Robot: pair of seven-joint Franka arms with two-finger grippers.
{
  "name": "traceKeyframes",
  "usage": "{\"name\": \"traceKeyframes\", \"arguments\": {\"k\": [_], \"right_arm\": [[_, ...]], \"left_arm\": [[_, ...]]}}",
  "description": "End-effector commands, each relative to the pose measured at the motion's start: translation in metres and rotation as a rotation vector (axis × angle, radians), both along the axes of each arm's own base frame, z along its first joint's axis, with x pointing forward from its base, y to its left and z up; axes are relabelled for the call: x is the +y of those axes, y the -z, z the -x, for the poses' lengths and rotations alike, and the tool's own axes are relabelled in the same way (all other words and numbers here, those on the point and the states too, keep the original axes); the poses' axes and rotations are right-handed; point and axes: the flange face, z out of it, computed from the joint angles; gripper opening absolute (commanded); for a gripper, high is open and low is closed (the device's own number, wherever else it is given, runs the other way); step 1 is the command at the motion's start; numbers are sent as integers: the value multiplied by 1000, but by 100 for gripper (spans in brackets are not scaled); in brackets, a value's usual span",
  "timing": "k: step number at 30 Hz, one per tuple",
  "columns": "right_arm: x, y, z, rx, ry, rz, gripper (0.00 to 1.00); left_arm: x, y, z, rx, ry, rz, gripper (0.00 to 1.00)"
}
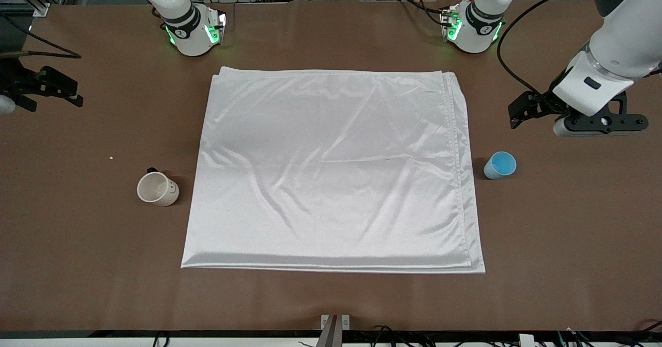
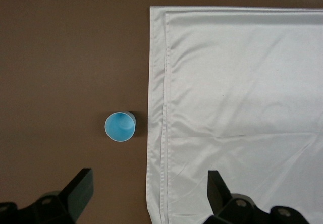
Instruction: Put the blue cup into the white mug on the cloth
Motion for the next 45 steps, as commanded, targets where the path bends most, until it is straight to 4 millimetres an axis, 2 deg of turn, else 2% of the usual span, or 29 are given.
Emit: {"name": "traceKeyframes", "arguments": {"k": [1,37,45], "right_arm": [[-2,-5,1,3,13,-4,100],[-7,-1,4,32,20,-4,100],[-7,5,3,54,21,-5,100]], "left_arm": [[2,-5,-2,-14,2,-12,100],[6,-2,-3,-8,7,-14,100],[7,4,-4,5,2,-12,100]]}}
